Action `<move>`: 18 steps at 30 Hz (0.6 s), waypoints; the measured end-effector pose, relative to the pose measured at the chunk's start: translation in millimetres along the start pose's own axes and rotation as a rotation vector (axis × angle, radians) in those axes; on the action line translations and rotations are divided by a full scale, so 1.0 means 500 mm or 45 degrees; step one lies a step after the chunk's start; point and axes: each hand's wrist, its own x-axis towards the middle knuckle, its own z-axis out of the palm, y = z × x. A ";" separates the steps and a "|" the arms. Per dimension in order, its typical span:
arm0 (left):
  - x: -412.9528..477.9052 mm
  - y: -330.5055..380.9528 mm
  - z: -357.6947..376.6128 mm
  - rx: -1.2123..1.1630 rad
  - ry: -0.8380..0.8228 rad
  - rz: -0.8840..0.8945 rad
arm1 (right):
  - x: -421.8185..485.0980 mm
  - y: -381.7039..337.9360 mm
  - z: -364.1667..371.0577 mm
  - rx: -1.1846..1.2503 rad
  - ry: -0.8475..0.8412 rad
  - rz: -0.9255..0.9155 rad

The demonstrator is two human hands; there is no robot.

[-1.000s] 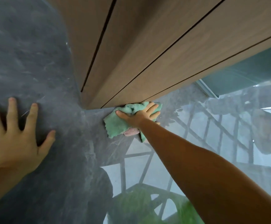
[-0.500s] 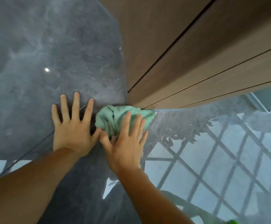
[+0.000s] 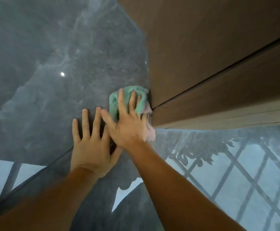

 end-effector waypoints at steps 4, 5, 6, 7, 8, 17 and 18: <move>0.003 -0.002 -0.001 0.013 0.049 0.016 | 0.215 -0.049 -0.044 -0.120 -0.070 0.034; 0.003 -0.003 0.000 0.005 0.061 0.016 | 0.248 -0.052 -0.050 -0.243 -0.052 -0.045; 0.003 -0.003 0.003 -0.011 0.077 0.015 | 0.275 -0.050 -0.055 -0.346 -0.009 -0.124; 0.004 -0.003 0.008 -0.030 0.096 0.015 | 0.295 -0.044 -0.060 -0.409 0.040 -0.185; 0.005 -0.004 0.012 -0.045 0.110 0.014 | 0.309 -0.037 -0.064 -0.437 0.081 -0.220; 0.000 -0.004 -0.008 -0.062 0.028 0.018 | 0.120 0.018 -0.019 -0.407 0.068 -0.236; 0.001 -0.005 -0.008 -0.063 0.019 0.011 | 0.084 0.029 -0.006 -0.403 0.067 -0.241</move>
